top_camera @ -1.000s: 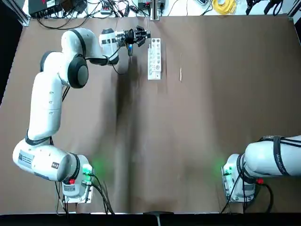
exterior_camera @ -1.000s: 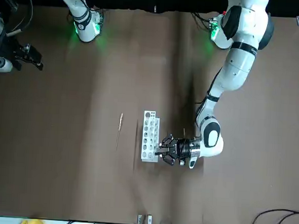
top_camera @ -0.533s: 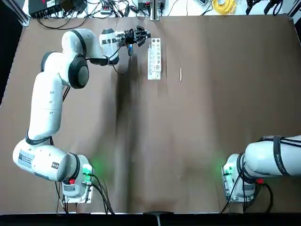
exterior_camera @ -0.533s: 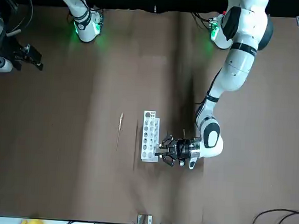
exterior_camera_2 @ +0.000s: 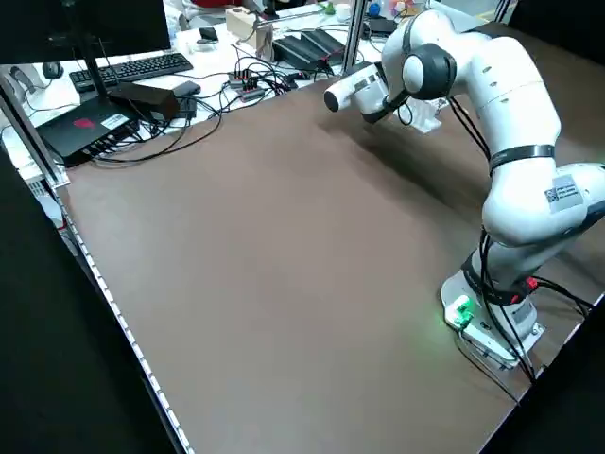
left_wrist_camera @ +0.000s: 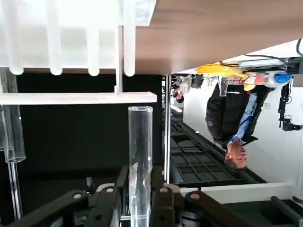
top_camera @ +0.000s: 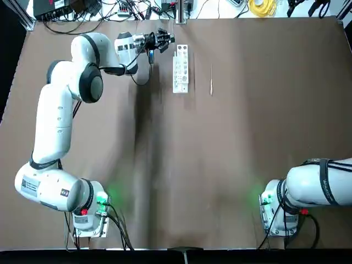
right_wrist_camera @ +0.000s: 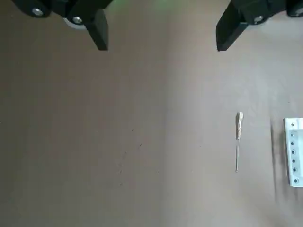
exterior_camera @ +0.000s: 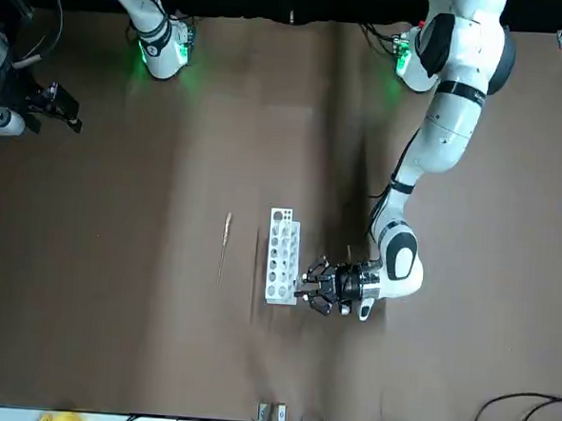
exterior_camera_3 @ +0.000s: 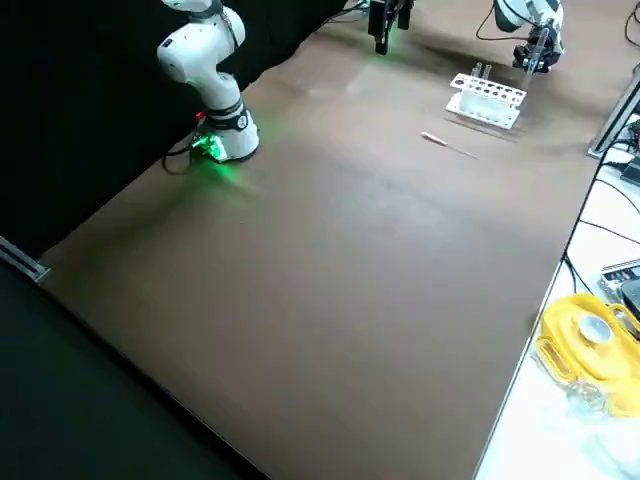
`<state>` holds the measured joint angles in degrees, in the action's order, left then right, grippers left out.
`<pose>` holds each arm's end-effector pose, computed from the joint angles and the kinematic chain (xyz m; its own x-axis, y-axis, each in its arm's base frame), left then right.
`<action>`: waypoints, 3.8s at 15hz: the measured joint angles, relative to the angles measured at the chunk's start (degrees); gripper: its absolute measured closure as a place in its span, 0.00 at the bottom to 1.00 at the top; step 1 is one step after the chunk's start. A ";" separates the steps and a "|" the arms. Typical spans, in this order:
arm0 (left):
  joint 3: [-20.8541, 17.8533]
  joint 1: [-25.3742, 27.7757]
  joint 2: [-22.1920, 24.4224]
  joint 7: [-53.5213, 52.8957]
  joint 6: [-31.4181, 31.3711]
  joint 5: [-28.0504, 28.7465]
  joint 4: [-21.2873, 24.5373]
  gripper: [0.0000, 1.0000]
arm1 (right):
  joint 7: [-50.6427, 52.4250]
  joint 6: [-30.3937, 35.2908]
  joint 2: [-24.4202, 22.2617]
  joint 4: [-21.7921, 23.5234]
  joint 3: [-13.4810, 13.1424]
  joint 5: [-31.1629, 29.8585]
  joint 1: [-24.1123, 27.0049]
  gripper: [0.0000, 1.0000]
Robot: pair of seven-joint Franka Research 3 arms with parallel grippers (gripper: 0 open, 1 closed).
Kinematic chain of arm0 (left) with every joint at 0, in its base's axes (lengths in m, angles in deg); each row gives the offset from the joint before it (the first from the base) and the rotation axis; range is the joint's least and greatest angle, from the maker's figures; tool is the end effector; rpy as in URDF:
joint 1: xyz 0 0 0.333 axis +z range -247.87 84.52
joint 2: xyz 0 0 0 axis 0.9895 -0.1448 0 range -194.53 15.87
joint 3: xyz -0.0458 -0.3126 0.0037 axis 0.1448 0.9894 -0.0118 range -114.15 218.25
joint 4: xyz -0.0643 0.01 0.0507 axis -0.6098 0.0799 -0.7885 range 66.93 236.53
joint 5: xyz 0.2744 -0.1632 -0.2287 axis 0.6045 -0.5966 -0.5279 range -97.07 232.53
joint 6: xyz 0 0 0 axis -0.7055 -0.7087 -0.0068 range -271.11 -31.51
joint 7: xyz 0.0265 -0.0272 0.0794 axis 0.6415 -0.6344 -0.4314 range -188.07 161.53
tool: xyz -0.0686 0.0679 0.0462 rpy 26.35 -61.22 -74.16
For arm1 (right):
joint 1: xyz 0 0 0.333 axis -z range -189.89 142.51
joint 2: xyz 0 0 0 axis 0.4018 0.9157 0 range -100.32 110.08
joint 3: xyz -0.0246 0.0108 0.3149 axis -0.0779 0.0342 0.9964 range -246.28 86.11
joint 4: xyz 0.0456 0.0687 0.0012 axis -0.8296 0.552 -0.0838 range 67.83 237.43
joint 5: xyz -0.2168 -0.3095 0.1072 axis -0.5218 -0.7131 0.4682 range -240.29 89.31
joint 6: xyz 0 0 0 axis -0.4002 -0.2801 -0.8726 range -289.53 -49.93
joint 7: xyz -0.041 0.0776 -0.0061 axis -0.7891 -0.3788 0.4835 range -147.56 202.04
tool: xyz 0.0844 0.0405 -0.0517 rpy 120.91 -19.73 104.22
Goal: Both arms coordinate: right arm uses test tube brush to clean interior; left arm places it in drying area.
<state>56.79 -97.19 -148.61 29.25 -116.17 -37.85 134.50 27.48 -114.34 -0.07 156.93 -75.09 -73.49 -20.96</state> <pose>0.6873 -0.3074 0.1567 0.0049 -0.0136 -0.9999 0.9927 0.1206 0.0032 0.5252 0.0266 0.6229 0.9988 0.0436 -0.0218 0.0430 -0.9987 -0.0275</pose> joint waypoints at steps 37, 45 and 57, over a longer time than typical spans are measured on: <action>-0.69 -1.39 -2.48 0.00 0.11 -0.86 -2.68 0.77 | 0.06 -0.54 0.16 0.12 0.52 0.00 -0.24 0.00; -0.69 -1.57 -3.08 -0.12 0.11 -0.86 -2.68 0.77 | 0.06 -0.54 0.16 0.12 0.52 0.00 -0.24 0.00; -0.81 -1.56 -4.14 -0.86 0.17 -0.86 -2.68 0.77 | 0.07 -0.54 0.16 0.12 0.47 0.00 -0.23 0.00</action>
<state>55.98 -98.76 -152.75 28.38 -115.99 -38.72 131.82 27.54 -114.88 0.09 157.05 -74.62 -73.49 -21.19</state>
